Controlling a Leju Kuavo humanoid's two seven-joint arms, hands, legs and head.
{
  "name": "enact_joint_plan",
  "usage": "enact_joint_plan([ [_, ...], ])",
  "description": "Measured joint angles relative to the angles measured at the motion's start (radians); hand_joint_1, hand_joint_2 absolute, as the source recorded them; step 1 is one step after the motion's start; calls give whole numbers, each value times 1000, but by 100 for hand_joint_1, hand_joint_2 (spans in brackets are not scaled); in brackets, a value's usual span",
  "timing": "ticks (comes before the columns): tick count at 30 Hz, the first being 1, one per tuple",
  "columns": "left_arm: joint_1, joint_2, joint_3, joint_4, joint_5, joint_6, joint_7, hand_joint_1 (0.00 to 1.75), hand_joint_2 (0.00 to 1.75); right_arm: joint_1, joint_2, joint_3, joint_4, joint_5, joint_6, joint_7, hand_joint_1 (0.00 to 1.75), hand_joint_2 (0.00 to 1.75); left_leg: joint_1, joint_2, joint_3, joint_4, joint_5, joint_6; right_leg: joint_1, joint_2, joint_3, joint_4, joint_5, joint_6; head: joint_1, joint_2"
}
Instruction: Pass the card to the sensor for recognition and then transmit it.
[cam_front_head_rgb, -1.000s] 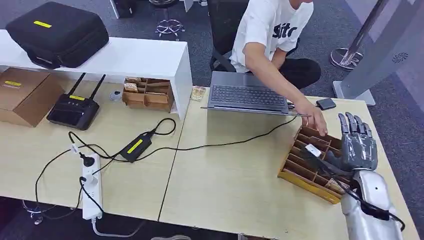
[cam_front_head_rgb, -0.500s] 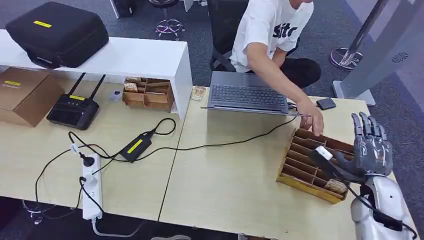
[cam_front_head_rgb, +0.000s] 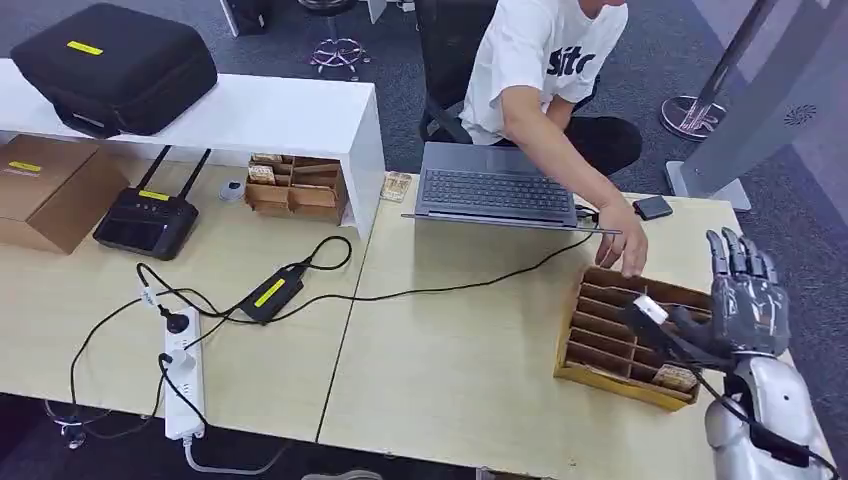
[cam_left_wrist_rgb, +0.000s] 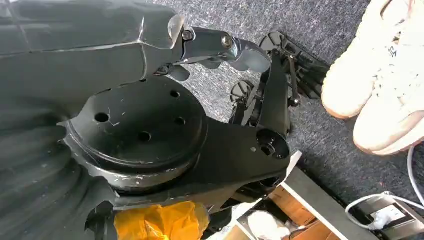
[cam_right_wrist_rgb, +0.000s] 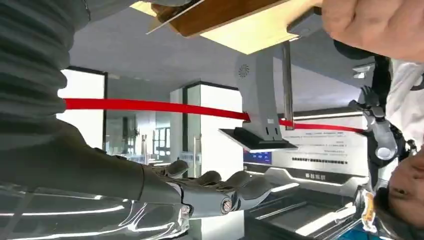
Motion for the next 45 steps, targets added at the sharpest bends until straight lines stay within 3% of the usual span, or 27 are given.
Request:
enact_joint_plan([
  [17,-1,0,0,0,0,0,2,0,175,-37,-16,-47,132,79,-6,39,0,175,0,0,1,0,0,0,0,0,1,0,0,0,0,0],
  [39,-1,0,0,0,0,0,3,0,175,-60,-14,-53,165,97,-19,31,0,175,0,0,2,0,0,0,0,0,2,0,0,0,0,0],
  [40,-1,0,0,0,0,0,3,0,175,-60,-14,-53,165,97,-19,31,80,175,0,0,2,0,0,0,0,0,2,0,0,0,0,0],
  [41,-1,0,0,0,0,0,3,0,175,-60,-14,-53,165,97,-19,31,105,175,0,0,2,0,0,0,0,0,2,0,0,0,0,0],
  [43,-1,0,0,0,0,0,3,0,175,-59,-14,-53,166,97,-19,29,96,175,0,0,2,0,0,0,0,0,2,0,0,0,0,0],
  [45,-1,0,0,0,0,-1,3,0,175,-57,-13,-53,169,96,-20,26,56,175,0,0,2,0,0,0,0,0,2,0,0,0,0,0],
])
